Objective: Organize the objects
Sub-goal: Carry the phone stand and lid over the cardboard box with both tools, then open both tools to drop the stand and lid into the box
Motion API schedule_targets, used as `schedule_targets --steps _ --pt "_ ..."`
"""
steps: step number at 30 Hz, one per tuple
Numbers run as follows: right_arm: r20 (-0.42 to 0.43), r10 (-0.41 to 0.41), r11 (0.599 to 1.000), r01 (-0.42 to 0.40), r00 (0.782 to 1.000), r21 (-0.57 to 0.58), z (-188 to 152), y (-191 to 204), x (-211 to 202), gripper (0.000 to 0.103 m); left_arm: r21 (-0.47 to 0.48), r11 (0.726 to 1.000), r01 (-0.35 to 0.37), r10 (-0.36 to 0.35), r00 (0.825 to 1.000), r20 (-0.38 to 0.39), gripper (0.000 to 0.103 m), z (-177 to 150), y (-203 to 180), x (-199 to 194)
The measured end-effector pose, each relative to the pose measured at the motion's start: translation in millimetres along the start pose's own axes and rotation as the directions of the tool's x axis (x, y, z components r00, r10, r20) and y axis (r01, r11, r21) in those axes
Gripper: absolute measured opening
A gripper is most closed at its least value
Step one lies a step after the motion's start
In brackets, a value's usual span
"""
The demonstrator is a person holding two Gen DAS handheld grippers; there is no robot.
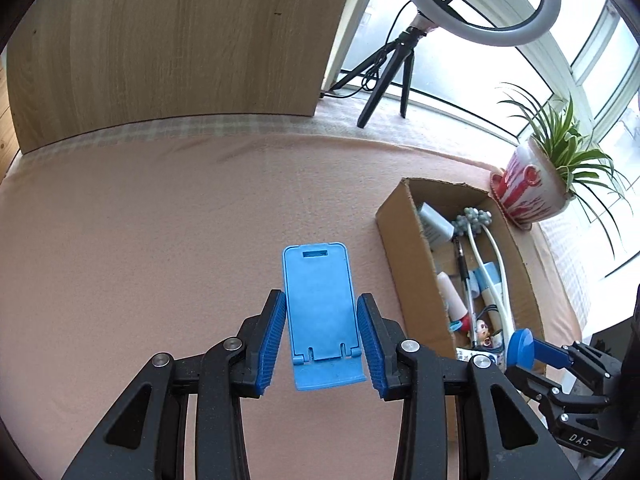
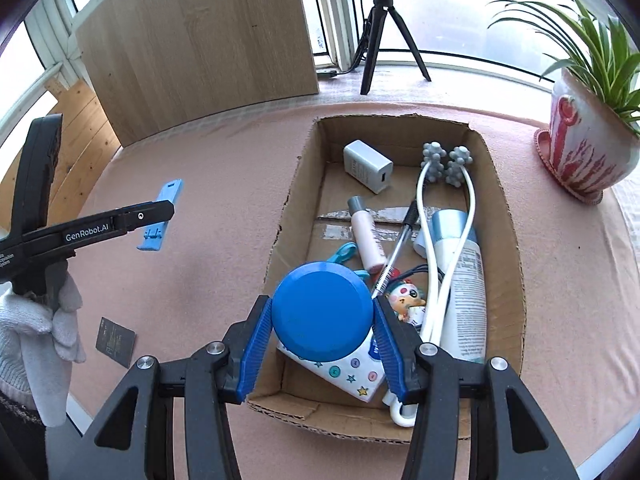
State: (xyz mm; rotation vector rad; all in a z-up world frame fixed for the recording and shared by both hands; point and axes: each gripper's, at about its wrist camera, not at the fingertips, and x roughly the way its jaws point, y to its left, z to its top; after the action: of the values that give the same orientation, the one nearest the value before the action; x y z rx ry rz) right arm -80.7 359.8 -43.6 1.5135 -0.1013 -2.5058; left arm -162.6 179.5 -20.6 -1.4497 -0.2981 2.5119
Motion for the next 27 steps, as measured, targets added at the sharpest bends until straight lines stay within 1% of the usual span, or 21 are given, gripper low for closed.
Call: schedule_targets --steps 3,5,12,16,18,20,21,23,24,25,26,27 --pt "0.003 -0.003 1.0 0.003 1.0 0.018 -3.1 -12.5 -4.3 0.046 0.037 0.999 0.031 -0.031 0.999 0.004 0.04 8.8 -30.1 4.6" --pt "0.004 0.0 1.0 0.0 1.0 0.026 -5.3 -18.4 -6.5 0.046 0.049 0.997 0.055 -0.055 0.998 -0.006 0.04 11.9 -48.5 11.3" --pt "0.002 0.013 0.999 -0.013 1.0 0.033 -12.0 -30.6 -8.6 0.046 0.113 0.99 0.088 -0.085 0.996 -0.035 0.04 16.4 -101.6 34.9" --pt "-0.004 0.02 0.999 -0.02 1.0 0.028 -14.2 -33.6 -7.9 0.046 0.132 0.987 0.089 -0.084 0.995 -0.048 0.04 18.5 -122.1 47.9" --pt "-0.006 0.022 0.999 -0.021 1.0 0.026 -14.8 -34.1 -7.1 0.046 0.132 0.988 0.086 -0.079 0.995 -0.057 0.04 18.3 -126.2 54.9" --pt "-0.006 0.025 0.999 -0.024 1.0 0.022 -14.6 -34.2 -6.4 0.046 0.129 0.989 0.077 -0.072 0.996 -0.048 0.041 19.4 -127.9 58.3" --pt "-0.002 0.028 0.999 -0.028 1.0 0.016 -14.1 -33.8 -6.6 0.046 0.123 0.989 0.081 -0.075 0.996 -0.051 0.042 19.9 -127.4 59.8" --pt "0.01 0.025 1.0 -0.025 1.0 0.007 -13.5 -32.7 -8.2 0.047 0.11 0.989 0.095 -0.088 0.994 -0.062 0.056 20.8 -125.6 60.7" --pt "0.014 0.025 1.0 -0.025 1.0 0.003 -13.1 -32.2 -8.9 0.049 0.108 0.99 0.091 -0.085 0.995 -0.058 0.059 20.8 -124.7 59.5" --pt "0.018 0.029 1.0 -0.029 0.999 0.004 -12.8 -32.4 -9.9 0.052 0.108 0.99 0.085 -0.08 0.995 -0.054 0.063 20.7 -123.6 58.2" --pt "0.024 0.031 0.999 -0.031 0.999 0.006 -12.5 -32.9 -10.7 0.057 0.106 0.991 0.081 -0.076 0.996 -0.051 0.064 20.8 -122.1 56.1" --pt "0.028 0.031 1.0 -0.031 0.999 0.007 -12.0 -33.7 -11.1 0.059 0.104 0.992 0.077 -0.072 0.996 -0.05 0.064 20.5 -120.6 54.4"
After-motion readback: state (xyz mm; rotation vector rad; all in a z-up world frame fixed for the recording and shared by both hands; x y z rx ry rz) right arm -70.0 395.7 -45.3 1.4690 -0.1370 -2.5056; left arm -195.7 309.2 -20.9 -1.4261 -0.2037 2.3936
